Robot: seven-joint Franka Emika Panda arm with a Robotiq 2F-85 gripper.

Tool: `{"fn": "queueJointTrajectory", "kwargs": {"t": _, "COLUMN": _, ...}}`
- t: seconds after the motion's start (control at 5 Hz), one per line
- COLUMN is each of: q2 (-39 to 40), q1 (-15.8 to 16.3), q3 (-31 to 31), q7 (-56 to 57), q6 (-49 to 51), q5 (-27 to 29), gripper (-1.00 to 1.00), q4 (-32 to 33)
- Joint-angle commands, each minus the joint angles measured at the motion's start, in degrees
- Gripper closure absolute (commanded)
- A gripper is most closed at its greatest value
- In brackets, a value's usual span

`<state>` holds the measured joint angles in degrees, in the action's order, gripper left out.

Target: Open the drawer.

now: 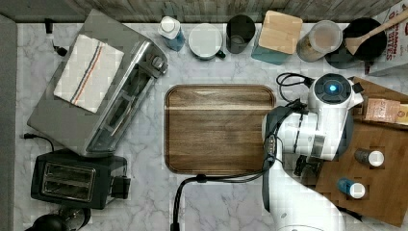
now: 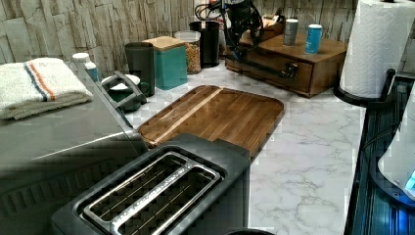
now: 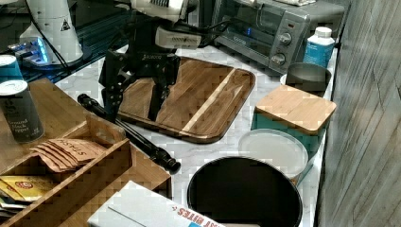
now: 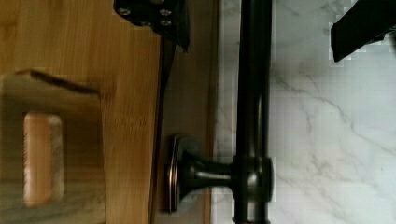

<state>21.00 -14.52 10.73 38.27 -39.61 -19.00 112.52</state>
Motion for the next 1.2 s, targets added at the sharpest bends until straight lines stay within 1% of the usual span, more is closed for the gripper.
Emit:
{"fn": "queueJointTrajectory", "kwargs": {"t": 0.2, "q2": -4.4, "q1": -0.6, "q3": -0.4, "q7": -5.5, "q6": -9.9, "q5": 6.4, "gripper": -1.0, "q4": 9.8}}
{"fn": "queueJointTrajectory", "kwargs": {"t": 0.4, "q2": -2.6, "q1": -0.4, "q3": 0.7, "q7": -6.3, "q6": -12.6, "q5": 4.9, "gripper": -1.0, "q4": 11.1}}
{"fn": "queueJointTrajectory", "kwargs": {"t": 0.8, "q2": -2.5, "q1": -0.6, "q3": 1.9, "q7": -6.4, "q6": -15.9, "q5": 4.0, "gripper": -1.0, "q4": 14.3}}
{"fn": "queueJointTrajectory", "kwargs": {"t": 1.2, "q2": -0.1, "q1": -3.2, "q3": -0.8, "q7": -1.9, "q6": -19.4, "q5": 7.9, "gripper": -1.0, "q4": 14.4}}
